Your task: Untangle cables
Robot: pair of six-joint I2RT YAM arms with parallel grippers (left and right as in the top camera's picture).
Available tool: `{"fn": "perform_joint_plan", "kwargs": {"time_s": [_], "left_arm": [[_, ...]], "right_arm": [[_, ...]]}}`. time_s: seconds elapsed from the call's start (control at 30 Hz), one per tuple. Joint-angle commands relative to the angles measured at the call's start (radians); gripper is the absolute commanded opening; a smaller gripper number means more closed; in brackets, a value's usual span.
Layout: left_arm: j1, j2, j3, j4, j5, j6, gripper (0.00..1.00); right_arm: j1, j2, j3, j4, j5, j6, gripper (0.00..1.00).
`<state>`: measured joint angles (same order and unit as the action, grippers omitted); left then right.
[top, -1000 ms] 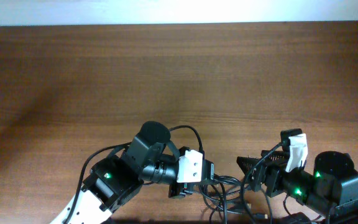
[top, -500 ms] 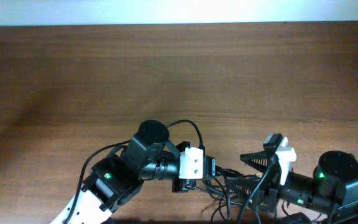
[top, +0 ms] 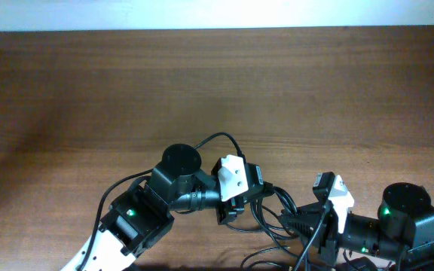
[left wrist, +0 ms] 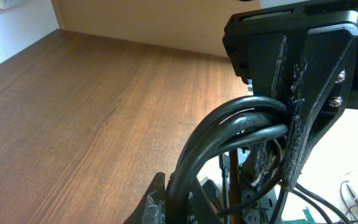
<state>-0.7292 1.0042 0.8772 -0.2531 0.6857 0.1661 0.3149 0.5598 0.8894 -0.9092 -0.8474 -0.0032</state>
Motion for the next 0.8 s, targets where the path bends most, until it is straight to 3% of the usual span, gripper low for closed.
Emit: {"fn": "perform_joint_plan", "kwargs": {"time_s": [0.0,0.07,0.1,0.13,0.17,0.4,0.57,0.77], "left_arm": [[-0.002,-0.005,0.009,0.009,-0.013,-0.023,0.00],[-0.002,-0.005,0.009,0.009,-0.013,-0.023,0.00],[-0.002,-0.005,0.009,0.006,-0.013,-0.023,0.17],[-0.002,-0.005,0.009,0.006,-0.013,-0.023,0.45],[-0.002,-0.005,0.009,0.006,-0.013,-0.023,0.97],[-0.001,-0.005,0.009,-0.001,-0.032,-0.024,0.99],[0.005,-0.005,0.009,-0.121,-0.301,-0.118,0.99],[0.134,-0.005,0.009,-0.205,-0.249,-0.196,0.99]], "right_arm": [[0.006,-0.006,0.013,0.009,0.030,-0.005,0.04],[0.006,-0.006,0.013,0.009,0.107,0.053,0.04],[0.006,-0.006,0.013,0.009,0.172,0.106,0.04],[0.006,-0.006,0.013,0.009,0.221,0.150,0.04],[0.006,-0.006,0.013,0.009,0.251,0.181,0.04],[0.006,-0.006,0.013,0.012,0.415,0.365,0.04],[0.005,-0.006,0.013,0.042,0.417,0.444,0.04],[0.005,-0.006,0.013,0.062,0.409,0.488,0.04]]}}
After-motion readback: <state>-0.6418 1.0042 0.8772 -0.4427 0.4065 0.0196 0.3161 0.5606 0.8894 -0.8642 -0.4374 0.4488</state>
